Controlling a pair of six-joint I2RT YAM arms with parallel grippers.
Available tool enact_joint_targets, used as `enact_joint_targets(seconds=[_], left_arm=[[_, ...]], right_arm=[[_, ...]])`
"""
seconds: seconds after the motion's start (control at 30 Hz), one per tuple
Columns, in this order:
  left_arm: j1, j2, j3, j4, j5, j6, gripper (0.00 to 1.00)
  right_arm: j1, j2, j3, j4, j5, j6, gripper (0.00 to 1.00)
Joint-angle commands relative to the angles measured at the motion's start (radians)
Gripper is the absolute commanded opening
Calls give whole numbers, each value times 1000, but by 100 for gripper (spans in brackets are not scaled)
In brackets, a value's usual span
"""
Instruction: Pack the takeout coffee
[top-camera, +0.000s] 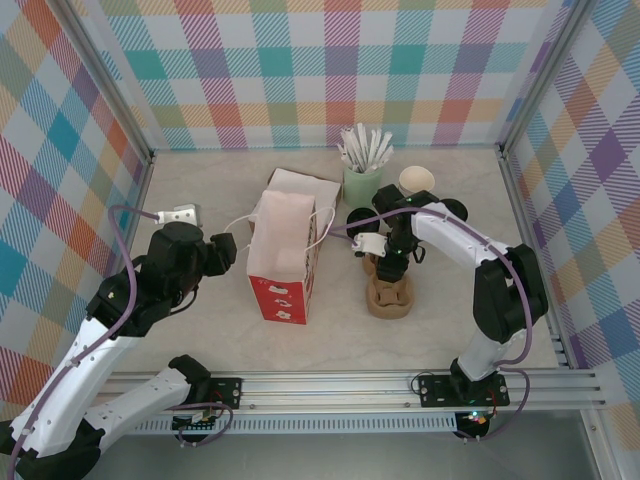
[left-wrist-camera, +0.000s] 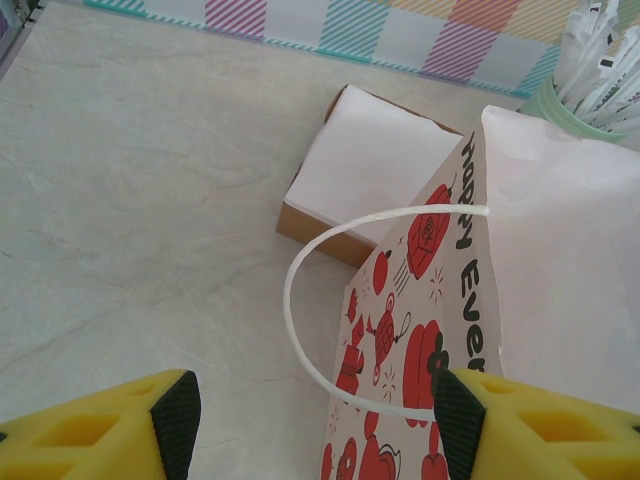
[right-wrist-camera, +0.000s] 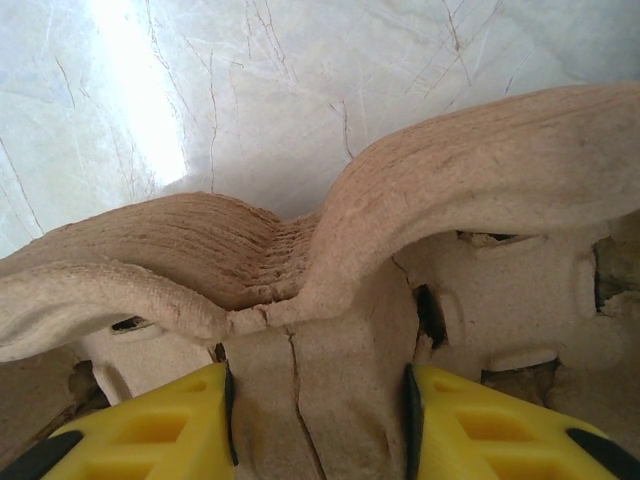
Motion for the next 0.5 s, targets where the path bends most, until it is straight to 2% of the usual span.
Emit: enact_joint_targets(seconds=[0.0, 0.47], left_arm=[[-12, -4, 17, 3, 0, 15, 65], [-12, -10, 4, 10, 12, 16, 65]], right_arm=[[8, -30, 22, -49, -30, 3, 39], [7, -57, 34, -69, -34, -2, 43]])
